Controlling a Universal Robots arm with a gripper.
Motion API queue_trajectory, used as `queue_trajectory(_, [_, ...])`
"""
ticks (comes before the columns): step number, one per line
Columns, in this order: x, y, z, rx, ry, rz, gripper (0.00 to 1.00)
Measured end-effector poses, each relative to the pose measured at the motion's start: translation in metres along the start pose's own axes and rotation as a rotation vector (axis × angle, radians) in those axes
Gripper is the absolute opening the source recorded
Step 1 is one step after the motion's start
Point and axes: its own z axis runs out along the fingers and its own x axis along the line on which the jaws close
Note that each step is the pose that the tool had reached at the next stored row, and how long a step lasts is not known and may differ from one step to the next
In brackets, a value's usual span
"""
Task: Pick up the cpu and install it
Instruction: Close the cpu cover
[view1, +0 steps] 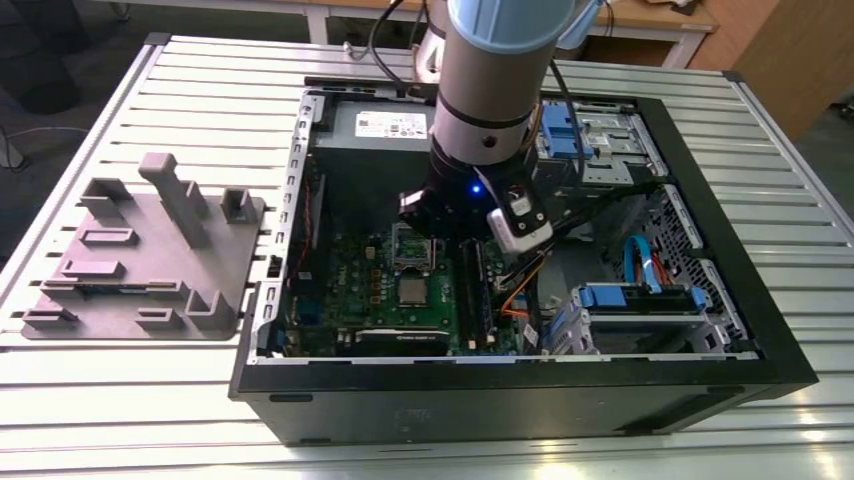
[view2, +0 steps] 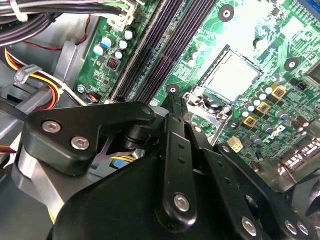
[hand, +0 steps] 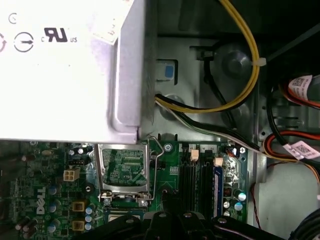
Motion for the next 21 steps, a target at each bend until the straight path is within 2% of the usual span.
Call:
queue_trajectory(3, [-0.0013, 0.0006, 0.0009, -0.0001, 0.0004, -0.014, 0.10])
queue_trajectory(7, [-0.0070, 0.0011, 0.0019, -0.0002, 0.0004, -0.015, 0.10])
queue_trajectory(10, [-0.0072, 0.0019, 0.0032, -0.0003, 0.0008, -0.025, 0.10])
queue_trajectory(17, [-0.0072, 0.0028, 0.0080, 0.0000, 0.0032, -0.096, 0.10])
queue_trajectory(21, [-0.0072, 0.0040, 0.0086, -0.0001, 0.0033, -0.101, 0.10])
